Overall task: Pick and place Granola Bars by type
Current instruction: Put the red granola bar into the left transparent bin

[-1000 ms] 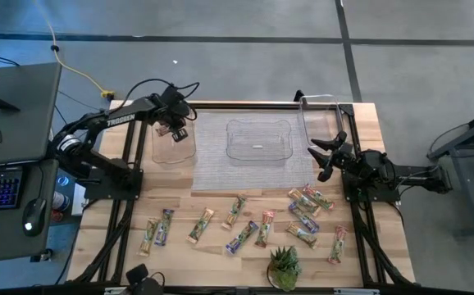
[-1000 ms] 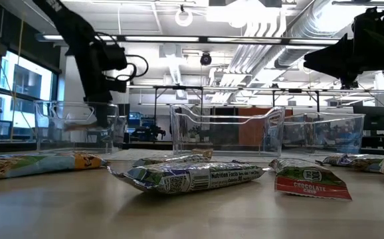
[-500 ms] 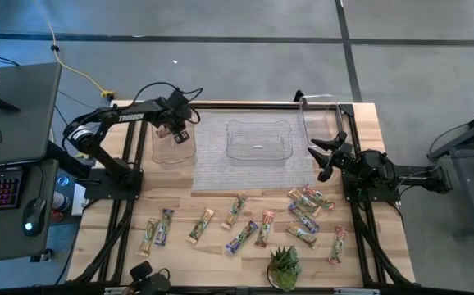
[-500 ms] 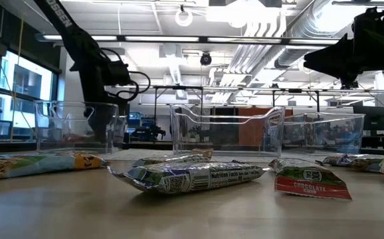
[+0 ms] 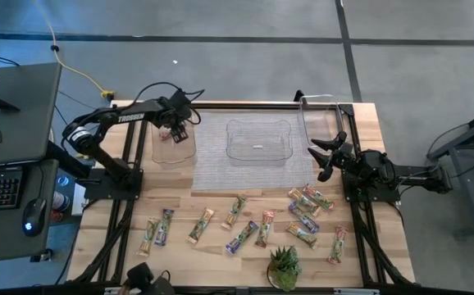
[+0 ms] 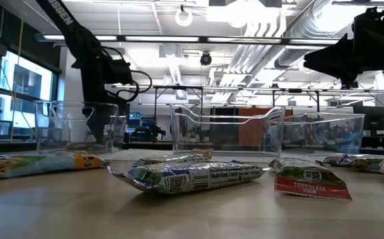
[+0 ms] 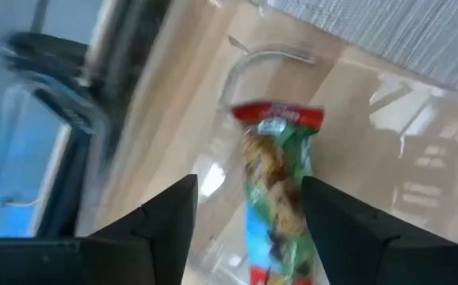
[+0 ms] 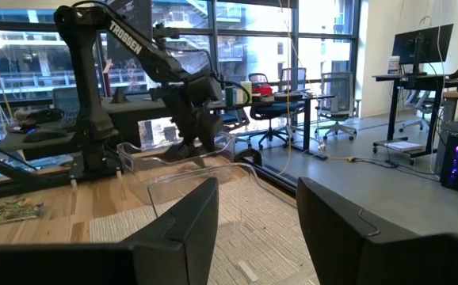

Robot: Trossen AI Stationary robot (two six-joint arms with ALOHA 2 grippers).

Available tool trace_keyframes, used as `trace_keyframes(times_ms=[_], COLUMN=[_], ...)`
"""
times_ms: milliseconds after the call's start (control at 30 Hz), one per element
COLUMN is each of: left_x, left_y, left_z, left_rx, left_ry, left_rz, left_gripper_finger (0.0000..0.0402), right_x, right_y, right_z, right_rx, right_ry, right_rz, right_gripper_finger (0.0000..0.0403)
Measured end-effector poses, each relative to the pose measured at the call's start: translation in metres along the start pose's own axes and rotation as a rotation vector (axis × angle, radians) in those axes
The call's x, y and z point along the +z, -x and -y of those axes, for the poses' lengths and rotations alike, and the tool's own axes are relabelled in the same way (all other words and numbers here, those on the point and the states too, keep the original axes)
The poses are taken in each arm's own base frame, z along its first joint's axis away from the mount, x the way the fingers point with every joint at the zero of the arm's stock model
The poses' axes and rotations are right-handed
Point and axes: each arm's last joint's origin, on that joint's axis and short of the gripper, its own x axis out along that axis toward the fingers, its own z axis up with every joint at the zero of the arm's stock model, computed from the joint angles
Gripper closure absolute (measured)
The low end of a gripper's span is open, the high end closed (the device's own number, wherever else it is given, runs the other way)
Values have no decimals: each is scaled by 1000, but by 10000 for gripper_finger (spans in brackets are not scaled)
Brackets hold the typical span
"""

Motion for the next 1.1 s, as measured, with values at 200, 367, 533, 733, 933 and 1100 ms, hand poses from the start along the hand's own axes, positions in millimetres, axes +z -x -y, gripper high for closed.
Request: trace_keyframes(times_ms=[200,367,533,733,933,1100], left_x=[17,27,35,37,24,5], left_y=[45,95,140,168,189,204], left_z=[1,9,30,84,153,206], left_rx=[-33,-212,-437,-533,-594,-624], left_ry=[-17,18,27,-95,-207,-208], left_rz=[-26,-50,-41,6,97,228], left_gripper_finger=[181,181,181,181,181,181], right_x=[0,0,0,0,0,0], right_y=[0,0,0,0,0,0], right_z=[0,0,0,0,0,0], right_rx=[0,0,0,0,0,0], right_ry=[0,0,0,0,0,0], right_rz=[0,0,0,0,0,0], right_gripper_finger=[247,247,247,247,247,247])
